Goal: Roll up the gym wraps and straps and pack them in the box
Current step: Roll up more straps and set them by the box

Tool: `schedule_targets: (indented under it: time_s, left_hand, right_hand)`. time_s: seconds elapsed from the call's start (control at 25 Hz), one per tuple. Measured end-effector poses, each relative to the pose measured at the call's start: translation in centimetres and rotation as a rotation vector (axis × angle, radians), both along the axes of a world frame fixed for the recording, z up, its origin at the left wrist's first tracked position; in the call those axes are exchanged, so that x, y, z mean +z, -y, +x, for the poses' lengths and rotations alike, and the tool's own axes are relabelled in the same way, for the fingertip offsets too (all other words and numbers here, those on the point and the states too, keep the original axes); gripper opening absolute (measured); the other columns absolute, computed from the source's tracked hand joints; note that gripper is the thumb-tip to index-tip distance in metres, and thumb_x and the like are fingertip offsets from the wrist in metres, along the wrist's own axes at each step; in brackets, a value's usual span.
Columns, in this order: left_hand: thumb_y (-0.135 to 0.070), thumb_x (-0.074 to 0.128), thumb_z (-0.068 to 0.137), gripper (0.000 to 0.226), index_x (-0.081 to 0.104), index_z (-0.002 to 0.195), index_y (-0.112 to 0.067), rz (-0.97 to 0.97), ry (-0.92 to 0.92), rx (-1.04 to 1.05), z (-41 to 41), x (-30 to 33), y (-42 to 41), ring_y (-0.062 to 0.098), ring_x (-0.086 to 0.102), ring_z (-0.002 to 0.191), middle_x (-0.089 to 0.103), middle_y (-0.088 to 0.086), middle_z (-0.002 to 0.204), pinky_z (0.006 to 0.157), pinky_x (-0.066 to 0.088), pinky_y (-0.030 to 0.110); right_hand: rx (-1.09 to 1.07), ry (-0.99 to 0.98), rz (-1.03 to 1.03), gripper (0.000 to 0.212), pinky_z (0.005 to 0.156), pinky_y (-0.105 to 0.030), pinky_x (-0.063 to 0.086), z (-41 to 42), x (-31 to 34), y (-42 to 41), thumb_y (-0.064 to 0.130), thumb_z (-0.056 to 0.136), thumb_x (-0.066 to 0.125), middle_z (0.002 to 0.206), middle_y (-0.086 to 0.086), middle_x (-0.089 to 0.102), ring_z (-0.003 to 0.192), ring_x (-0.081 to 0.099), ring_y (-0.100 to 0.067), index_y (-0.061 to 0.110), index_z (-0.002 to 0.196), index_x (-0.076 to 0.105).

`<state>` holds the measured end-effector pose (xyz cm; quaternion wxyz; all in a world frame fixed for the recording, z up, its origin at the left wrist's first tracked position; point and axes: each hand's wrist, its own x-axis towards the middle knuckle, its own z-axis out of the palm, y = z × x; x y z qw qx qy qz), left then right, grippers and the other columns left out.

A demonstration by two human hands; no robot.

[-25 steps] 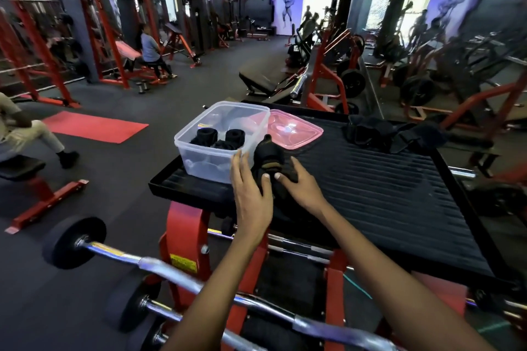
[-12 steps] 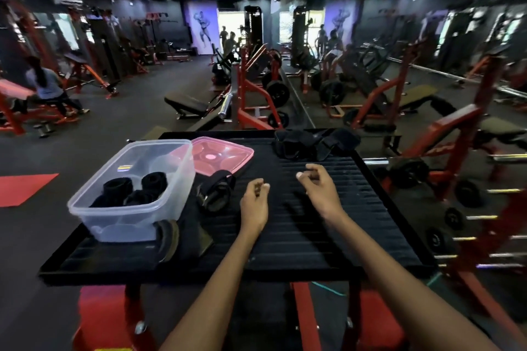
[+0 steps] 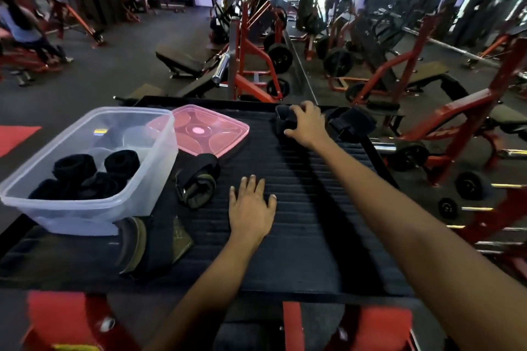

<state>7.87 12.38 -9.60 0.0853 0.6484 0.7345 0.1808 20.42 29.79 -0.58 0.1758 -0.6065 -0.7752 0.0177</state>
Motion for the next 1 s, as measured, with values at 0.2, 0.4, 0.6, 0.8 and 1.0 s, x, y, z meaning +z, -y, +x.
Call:
schedule_targets:
  time_s: [0.2,0.4,0.6,0.8,1.0]
  left_hand:
    - [-0.042,0.032,0.097,0.055,0.025,0.148,-0.021,-0.013,0.004,0.007,0.1,-0.1,-0.1,0.018,0.007,0.147,0.016,0.0,0.159,0.12,0.001,0.041]
    - [-0.042,0.033,0.097,0.055,0.026,0.147,-0.02,-0.006,0.018,0.006,0.1,0.1,-0.2,0.017,0.007,0.147,0.017,0.0,0.158,0.12,0.001,0.041]
    - [-0.041,0.026,0.1,0.052,0.033,0.145,-0.017,0.037,0.151,0.02,0.2,0.5,0.2,0.016,0.014,0.146,0.026,0.002,0.156,0.12,0.003,0.04]
    - [-0.049,0.015,0.097,0.055,0.027,0.146,-0.026,0.148,0.402,0.036,0.1,1.1,0.8,0.017,0.03,0.141,0.038,0.002,0.15,0.119,0.01,0.044]
    - [-0.049,0.015,0.099,0.051,0.038,0.141,-0.033,-0.011,0.314,-0.017,-0.4,1.7,1.1,0.019,0.019,0.145,0.04,0.004,0.149,0.12,0.004,0.043]
  right_hand:
    - [-0.06,0.375,-0.247,0.07,0.105,-0.068,0.019,-1.4,-0.2,-3.9,0.033,0.078,0.073,0.151,-0.013,0.014,0.134,0.018,-0.051,0.027,0.137,0.036]
    - [-0.061,0.201,0.114,0.038,0.095,-0.048,0.041,-0.8,-0.8,-3.2,-0.002,0.089,0.046,0.13,-0.014,0.041,0.111,0.041,-0.042,0.02,0.116,0.062]
    - [0.011,0.007,0.17,0.042,0.09,-0.042,0.041,1.3,0.1,1.5,-0.007,0.083,0.044,0.126,-0.01,0.048,0.106,0.043,-0.038,0.019,0.104,0.068]
    - [0.045,-0.166,0.211,0.055,0.093,-0.038,0.039,3.3,-1.2,11.6,-0.017,0.068,0.043,0.129,-0.008,0.049,0.107,0.045,-0.035,0.021,0.098,0.069]
    - [0.143,-0.222,0.091,0.053,0.101,-0.032,0.035,4.3,-3.6,20.7,-0.014,0.072,0.051,0.136,-0.003,0.041,0.113,0.039,-0.026,0.023,0.106,0.066]
